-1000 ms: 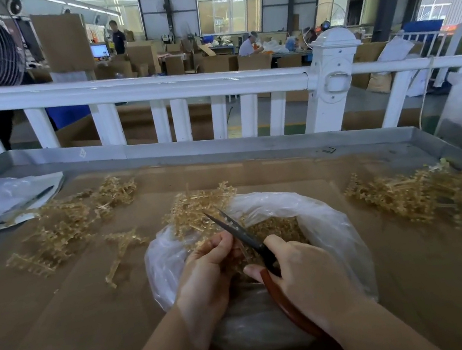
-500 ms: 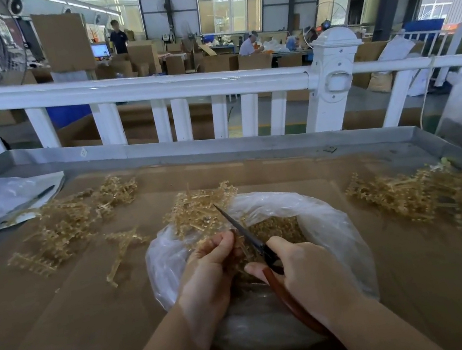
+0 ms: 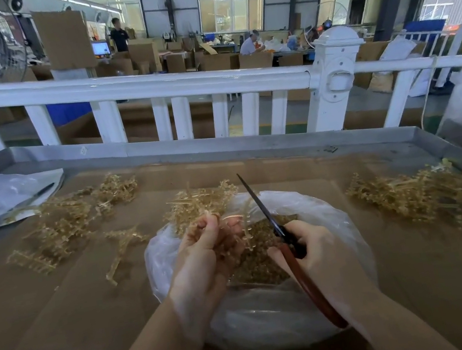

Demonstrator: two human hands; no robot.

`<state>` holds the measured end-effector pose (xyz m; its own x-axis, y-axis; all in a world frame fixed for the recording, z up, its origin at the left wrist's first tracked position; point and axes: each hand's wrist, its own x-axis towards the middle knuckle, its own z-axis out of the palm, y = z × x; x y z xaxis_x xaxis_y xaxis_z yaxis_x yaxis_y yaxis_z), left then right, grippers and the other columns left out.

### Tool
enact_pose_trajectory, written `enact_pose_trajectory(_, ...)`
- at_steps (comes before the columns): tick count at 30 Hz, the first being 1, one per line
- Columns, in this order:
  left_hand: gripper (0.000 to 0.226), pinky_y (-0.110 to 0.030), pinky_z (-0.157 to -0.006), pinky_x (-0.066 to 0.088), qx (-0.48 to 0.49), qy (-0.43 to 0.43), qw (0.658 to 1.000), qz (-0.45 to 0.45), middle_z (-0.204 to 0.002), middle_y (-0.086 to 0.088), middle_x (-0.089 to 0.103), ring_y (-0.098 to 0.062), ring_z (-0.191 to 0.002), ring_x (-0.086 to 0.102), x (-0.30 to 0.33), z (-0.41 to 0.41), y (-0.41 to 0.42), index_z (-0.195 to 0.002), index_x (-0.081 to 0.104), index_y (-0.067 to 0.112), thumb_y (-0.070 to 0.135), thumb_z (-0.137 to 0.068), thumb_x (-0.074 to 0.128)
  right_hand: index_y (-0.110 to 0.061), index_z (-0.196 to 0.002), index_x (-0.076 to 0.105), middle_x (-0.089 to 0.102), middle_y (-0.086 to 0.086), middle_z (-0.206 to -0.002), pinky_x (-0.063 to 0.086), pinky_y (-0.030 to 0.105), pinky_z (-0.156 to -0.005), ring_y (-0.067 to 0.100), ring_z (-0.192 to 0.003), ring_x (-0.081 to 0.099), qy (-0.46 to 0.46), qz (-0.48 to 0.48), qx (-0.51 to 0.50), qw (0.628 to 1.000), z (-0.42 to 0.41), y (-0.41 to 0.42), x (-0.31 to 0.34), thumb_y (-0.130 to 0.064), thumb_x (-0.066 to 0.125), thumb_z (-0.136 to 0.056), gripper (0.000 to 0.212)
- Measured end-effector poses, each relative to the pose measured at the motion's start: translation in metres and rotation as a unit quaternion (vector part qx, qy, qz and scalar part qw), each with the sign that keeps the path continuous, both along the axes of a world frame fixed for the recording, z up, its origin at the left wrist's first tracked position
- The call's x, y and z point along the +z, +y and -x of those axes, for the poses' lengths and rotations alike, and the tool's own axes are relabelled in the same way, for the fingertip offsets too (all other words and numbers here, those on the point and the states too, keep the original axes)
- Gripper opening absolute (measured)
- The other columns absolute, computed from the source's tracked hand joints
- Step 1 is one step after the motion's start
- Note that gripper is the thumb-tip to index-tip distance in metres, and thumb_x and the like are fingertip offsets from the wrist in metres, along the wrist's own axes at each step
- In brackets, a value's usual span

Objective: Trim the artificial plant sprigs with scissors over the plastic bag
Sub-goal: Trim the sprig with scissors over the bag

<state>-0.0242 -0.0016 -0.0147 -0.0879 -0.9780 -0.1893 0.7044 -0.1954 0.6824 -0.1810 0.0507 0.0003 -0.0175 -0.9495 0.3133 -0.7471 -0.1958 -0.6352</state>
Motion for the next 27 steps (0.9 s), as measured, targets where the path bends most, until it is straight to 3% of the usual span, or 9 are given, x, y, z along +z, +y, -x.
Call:
enact_pose_trajectory(6,0.015,-0.029,-0.055,0.058,0.059,0.026,0.998,0.023,-0.074,-0.013,0.071,-0.018,-0.063,0.070,0.008,-0.005,-0.005,-0.109,0.049,0.011,0.019,-0.097,0.050,-0.024,-0.070,0.056,0.056,-0.020,-0.058,0.037,0.013,-0.053,-0.003,-0.057,0.054,-0.037,-0.051,0.020,0.998,-0.005,0.008,0.004,-0.057,0.060,-0.081,0.035)
enact_pose_trajectory(9,0.015,-0.031,-0.058,0.059,0.097,0.039,0.994,0.026,-0.073,-0.014,0.070,-0.018,-0.061,0.069,0.010,-0.006,-0.010,-0.112,0.047,0.014,0.019,-0.098,0.048,-0.018,-0.070,0.057,0.055,-0.009,-0.056,0.040,0.020,-0.056,0.003,-0.054,0.053,-0.048,-0.087,0.048,0.994,-0.006,0.011,0.007,-0.062,0.056,-0.079,0.044)
enact_pose_trajectory(13,0.005,-0.030,-0.057,0.058,0.125,0.037,0.991,0.021,-0.074,-0.014,0.070,-0.017,-0.058,0.068,0.011,-0.005,-0.012,-0.094,0.047,0.016,0.017,-0.098,0.047,-0.015,-0.074,0.061,0.055,-0.010,-0.053,0.042,0.021,-0.055,0.001,-0.052,0.054,-0.048,-0.136,0.069,0.987,-0.007,0.014,0.017,-0.063,0.054,-0.080,0.049)
enact_pose_trajectory(18,0.010,-0.033,-0.065,0.058,0.123,0.021,0.992,0.016,-0.078,-0.013,0.070,-0.019,-0.065,0.068,0.012,-0.005,-0.013,-0.089,0.047,0.018,0.016,-0.099,0.046,-0.005,-0.079,0.063,0.063,0.012,-0.067,0.047,0.031,-0.059,0.017,-0.058,0.059,-0.057,-0.169,0.091,0.980,-0.007,0.013,0.028,-0.059,0.053,-0.084,0.055)
enact_pose_trajectory(23,0.008,-0.038,-0.074,0.055,0.123,0.001,0.992,0.000,-0.082,-0.013,0.070,-0.021,-0.073,0.067,0.013,-0.004,-0.009,-0.092,0.048,0.018,0.015,-0.099,0.047,-0.004,-0.080,0.062,0.058,0.003,-0.064,0.040,0.017,-0.047,0.005,-0.049,0.051,-0.073,-0.204,0.097,0.971,-0.006,0.012,0.031,-0.058,0.053,-0.085,0.055)
enact_pose_trajectory(27,0.007,-0.039,-0.077,0.053,0.117,-0.007,0.993,0.001,-0.084,-0.012,0.069,-0.020,-0.074,0.067,0.014,0.000,-0.007,-0.093,0.048,0.018,0.014,-0.099,0.047,-0.006,-0.080,0.063,0.059,0.000,-0.060,0.038,0.013,-0.043,0.001,-0.044,0.052,-0.102,-0.215,0.101,0.966,-0.005,0.012,0.032,-0.058,0.053,-0.085,0.053)
